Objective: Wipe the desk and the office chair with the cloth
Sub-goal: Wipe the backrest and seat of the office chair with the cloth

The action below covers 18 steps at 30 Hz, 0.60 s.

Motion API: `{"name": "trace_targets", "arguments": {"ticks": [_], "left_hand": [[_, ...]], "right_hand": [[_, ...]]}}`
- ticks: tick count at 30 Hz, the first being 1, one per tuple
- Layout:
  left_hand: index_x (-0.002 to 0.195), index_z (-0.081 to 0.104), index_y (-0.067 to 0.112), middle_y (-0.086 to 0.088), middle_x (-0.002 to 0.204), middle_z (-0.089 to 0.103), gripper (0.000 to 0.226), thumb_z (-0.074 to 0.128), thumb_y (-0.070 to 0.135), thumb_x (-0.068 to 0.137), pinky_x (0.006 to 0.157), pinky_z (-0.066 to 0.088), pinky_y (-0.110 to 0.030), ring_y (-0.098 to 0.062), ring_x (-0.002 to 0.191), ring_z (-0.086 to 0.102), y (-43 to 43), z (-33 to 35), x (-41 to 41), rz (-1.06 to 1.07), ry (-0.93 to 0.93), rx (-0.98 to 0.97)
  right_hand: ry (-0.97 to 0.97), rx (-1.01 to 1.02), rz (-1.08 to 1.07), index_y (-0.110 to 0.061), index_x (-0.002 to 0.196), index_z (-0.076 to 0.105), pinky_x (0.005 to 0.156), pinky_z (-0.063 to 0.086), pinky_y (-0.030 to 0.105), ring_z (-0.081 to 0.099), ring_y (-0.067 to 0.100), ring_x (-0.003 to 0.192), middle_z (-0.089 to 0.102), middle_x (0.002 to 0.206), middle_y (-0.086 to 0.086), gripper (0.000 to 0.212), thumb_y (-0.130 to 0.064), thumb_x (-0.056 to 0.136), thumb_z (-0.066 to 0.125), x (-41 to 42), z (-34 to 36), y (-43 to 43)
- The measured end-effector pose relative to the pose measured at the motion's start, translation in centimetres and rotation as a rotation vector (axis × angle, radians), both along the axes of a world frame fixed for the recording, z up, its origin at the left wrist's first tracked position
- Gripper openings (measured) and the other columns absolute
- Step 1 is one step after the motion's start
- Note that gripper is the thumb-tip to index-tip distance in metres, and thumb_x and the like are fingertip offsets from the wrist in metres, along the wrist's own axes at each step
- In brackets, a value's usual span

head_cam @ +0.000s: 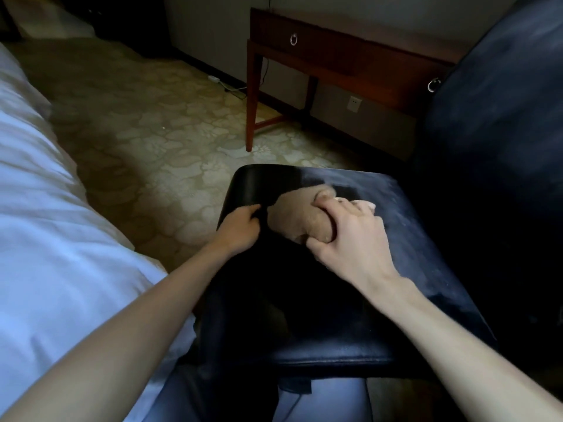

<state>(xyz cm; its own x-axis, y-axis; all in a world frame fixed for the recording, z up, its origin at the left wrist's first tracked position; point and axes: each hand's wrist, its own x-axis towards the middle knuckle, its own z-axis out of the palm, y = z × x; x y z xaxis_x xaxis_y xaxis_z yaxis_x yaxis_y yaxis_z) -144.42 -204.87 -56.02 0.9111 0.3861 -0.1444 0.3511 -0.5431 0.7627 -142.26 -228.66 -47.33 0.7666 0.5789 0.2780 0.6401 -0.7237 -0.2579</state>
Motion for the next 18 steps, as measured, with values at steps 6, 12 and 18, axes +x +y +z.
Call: {"name": "trace_targets", "arguments": {"ticks": [6,12,18], "left_hand": [[0.131,0.069,0.015,-0.008,0.135,0.066,0.035,0.046,0.017,0.105,0.102,0.049,-0.033,-0.023,0.121,0.062,-0.8,1.1,1.2,0.331,-0.132,-0.357],[0.141,0.06,0.014,0.002,0.139,0.065,0.065,0.029,0.06,0.107,0.114,0.036,-0.035,-0.016,0.131,0.055,0.7,1.3,0.5,0.22,-0.039,-0.358],[0.154,0.048,0.024,0.008,0.15,0.057,0.11,0.019,0.096,0.077,0.119,0.027,-0.037,-0.016,0.141,0.048,0.7,1.4,0.0,0.176,0.041,-0.402]], "right_hand": [[-0.037,0.078,0.122,-0.031,0.132,0.061,0.086,0.047,0.045,0.057,0.03,0.112,0.068,0.113,-0.003,0.072,-0.058,0.066,0.057,-5.1,-2.6,-2.4],[-0.058,-0.166,0.182,-0.032,0.132,0.059,0.09,0.043,0.048,0.057,0.031,0.116,0.065,0.12,-0.002,0.064,-0.057,0.073,0.065,-3.9,-6.5,1.5],[0.089,-0.058,-0.221,-0.029,0.145,0.046,0.107,0.036,0.053,0.046,0.038,0.131,0.058,0.137,0.011,0.061,-0.047,0.09,0.065,8.0,-5.7,3.7]]}}
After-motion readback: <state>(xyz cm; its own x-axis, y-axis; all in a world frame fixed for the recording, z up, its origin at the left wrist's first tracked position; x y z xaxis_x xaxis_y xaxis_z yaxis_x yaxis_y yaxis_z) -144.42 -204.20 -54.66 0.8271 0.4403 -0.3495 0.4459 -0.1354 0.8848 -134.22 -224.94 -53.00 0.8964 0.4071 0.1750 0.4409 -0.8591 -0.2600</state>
